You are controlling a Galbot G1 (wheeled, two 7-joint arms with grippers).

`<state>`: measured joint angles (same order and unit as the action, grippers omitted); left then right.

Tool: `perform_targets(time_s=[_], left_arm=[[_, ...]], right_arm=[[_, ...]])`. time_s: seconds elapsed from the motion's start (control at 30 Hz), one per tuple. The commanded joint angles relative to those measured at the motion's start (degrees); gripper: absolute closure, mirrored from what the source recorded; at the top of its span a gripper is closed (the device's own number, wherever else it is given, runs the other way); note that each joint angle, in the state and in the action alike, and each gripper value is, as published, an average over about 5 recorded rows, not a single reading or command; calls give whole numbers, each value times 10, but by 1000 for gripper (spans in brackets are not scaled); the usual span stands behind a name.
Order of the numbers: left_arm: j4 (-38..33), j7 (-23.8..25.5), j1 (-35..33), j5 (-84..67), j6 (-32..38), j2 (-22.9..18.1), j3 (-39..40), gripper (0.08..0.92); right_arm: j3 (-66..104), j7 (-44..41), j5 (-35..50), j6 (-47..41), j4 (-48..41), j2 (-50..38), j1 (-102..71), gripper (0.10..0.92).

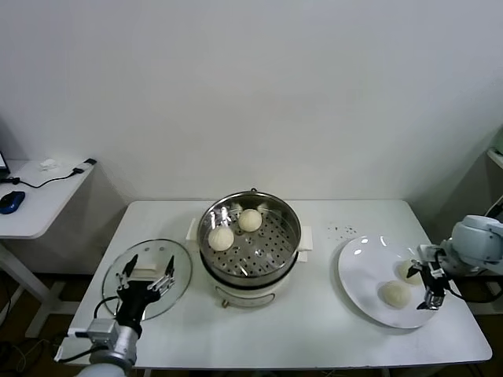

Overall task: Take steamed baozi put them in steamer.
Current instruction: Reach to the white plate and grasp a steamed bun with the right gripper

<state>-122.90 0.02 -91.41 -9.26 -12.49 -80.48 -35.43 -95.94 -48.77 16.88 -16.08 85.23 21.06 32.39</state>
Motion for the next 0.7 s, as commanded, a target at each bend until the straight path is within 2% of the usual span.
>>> perform_targets(time_s=[0.03,0.7], left_arm=[[0,0,1,2,-2,-1,0,177],[-3,0,8,1,-9,-9,-1,177]], right_arm=[[103,8,-12,-5,-41,25,-109,203],[123,12,-4,-22,-83,73,-158,203]])
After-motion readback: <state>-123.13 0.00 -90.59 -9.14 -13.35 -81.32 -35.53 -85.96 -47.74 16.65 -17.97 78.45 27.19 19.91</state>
